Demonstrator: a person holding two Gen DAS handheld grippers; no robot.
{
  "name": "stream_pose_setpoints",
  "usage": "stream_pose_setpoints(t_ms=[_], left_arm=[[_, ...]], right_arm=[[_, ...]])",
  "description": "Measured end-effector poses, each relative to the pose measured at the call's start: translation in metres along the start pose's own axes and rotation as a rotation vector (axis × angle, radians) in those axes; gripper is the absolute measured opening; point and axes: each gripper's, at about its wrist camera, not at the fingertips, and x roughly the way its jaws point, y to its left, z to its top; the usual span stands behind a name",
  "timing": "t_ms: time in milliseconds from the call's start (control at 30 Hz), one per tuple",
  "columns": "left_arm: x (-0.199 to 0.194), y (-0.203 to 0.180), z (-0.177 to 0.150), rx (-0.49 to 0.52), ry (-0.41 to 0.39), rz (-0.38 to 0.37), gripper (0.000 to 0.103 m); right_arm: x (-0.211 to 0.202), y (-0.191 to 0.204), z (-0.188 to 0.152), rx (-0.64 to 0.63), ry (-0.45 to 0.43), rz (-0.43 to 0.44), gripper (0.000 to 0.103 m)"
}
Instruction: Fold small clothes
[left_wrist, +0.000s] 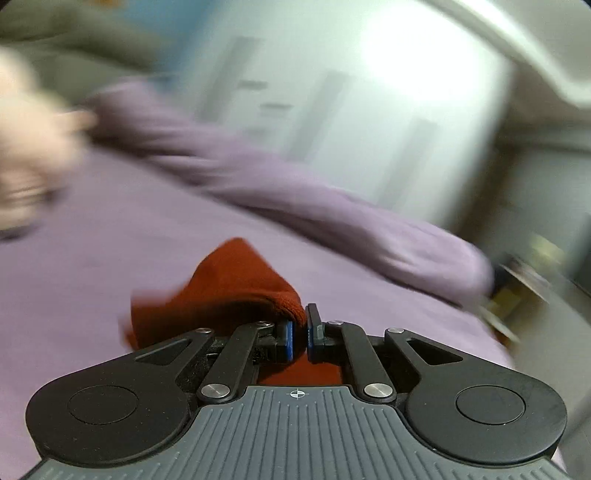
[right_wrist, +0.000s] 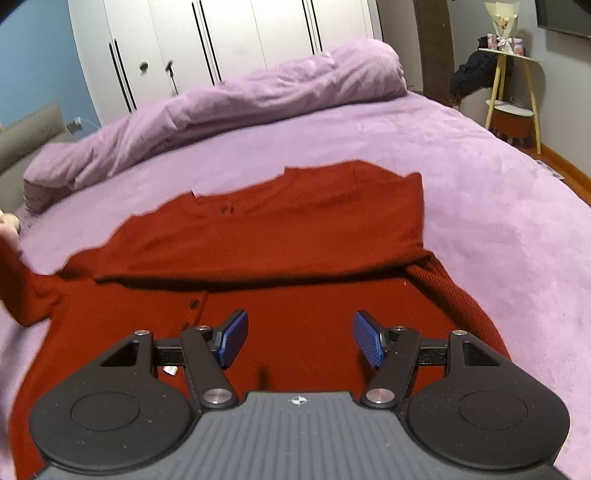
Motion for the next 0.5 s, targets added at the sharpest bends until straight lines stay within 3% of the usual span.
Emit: stream_pose_setpoints(t_ms=[67, 167, 233, 400, 500], left_arm=[[0.015, -0.058, -0.023, 0.067, 0.046, -0.105, 0.014], [0.033, -0.107, -0.06, 0.154, 0.129, -0.132, 0.054], [0.037, -0.117, -0.083, 0.193, 0.175, -0.122, 0.056], [0.034, -0.085, -0.108, 0.215, 0.268, 0.026, 0.062], [0.031, -0.055, -0.108, 0.157, 0.288, 0.13, 0.069]], right_arm=[[-0.003, -0.003, 0.002, 0.026, -0.007, 0.027, 0.063], [-0.007, -0.009, 0.005, 0.052, -0.016, 0.042, 0.062], [-0.008, -0.015, 0.008, 0.061, -0.018, 0.055, 0.062], [0.018, -0.023, 0.019, 0.113, 0.067, 0.171, 0.062], [0.044, -0.02, 0.028, 0.161, 0.098, 0.229, 0.062]])
